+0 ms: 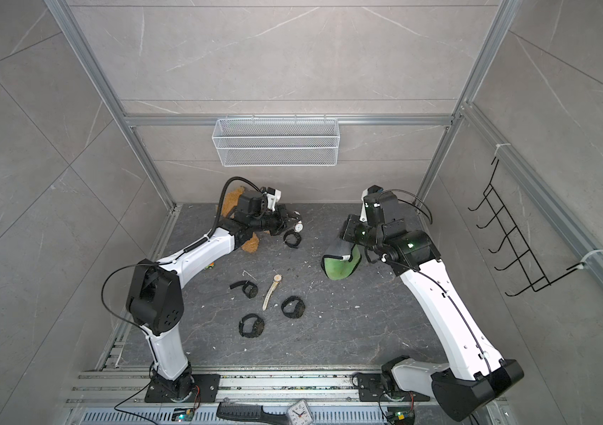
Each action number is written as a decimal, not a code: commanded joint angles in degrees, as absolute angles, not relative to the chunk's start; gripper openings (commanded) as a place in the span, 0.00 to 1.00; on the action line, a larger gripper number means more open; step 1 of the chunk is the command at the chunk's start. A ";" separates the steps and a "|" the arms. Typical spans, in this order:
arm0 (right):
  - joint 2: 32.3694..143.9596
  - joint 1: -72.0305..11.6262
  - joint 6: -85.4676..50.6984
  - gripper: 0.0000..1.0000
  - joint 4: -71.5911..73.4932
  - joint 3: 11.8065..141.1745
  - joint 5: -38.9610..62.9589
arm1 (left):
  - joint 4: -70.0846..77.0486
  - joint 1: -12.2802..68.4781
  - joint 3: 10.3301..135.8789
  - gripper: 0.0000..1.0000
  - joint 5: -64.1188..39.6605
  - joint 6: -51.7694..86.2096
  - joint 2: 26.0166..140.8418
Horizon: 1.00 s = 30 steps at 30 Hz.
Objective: Wipe the watch dial
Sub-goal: Place the watch at the center of the board.
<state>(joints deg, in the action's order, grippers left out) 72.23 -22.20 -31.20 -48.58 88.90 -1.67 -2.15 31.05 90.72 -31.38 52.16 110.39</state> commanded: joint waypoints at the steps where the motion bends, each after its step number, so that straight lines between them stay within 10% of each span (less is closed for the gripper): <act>1: 70.13 -22.06 -28.86 0.00 -53.27 88.53 -5.03 | -10.57 33.22 96.92 0.00 -30.67 47.88 114.73; 30: 66.77 -21.88 -27.60 0.00 -64.74 93.27 -11.55 | -35.03 34.98 132.19 0.00 -22.01 38.75 147.71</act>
<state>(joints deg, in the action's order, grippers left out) 66.41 -22.09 -28.64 -62.89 91.07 -9.72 -32.25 35.00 129.38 -23.33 40.91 147.48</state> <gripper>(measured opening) 0.049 0.044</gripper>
